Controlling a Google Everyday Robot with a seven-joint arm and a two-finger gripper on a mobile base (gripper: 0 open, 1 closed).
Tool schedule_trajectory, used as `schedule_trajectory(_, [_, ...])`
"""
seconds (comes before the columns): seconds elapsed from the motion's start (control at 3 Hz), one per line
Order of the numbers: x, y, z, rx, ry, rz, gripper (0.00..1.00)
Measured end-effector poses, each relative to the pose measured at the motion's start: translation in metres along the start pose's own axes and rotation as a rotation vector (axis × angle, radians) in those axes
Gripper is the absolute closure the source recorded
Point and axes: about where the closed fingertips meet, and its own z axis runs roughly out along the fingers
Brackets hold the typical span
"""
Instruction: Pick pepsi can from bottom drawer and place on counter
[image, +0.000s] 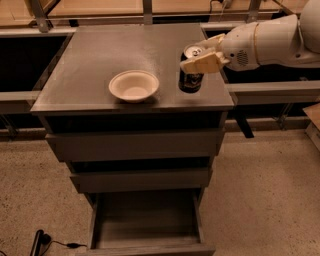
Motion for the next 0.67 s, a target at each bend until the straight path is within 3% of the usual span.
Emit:
schedule_trajectory(0.33, [0.019, -0.029, -0.006, 0.128, -0.04, 0.101, 1.0])
schedule_trajectory(0.67, [0.04, -0.05, -0.003, 0.193, -0.032, 0.226, 0.85])
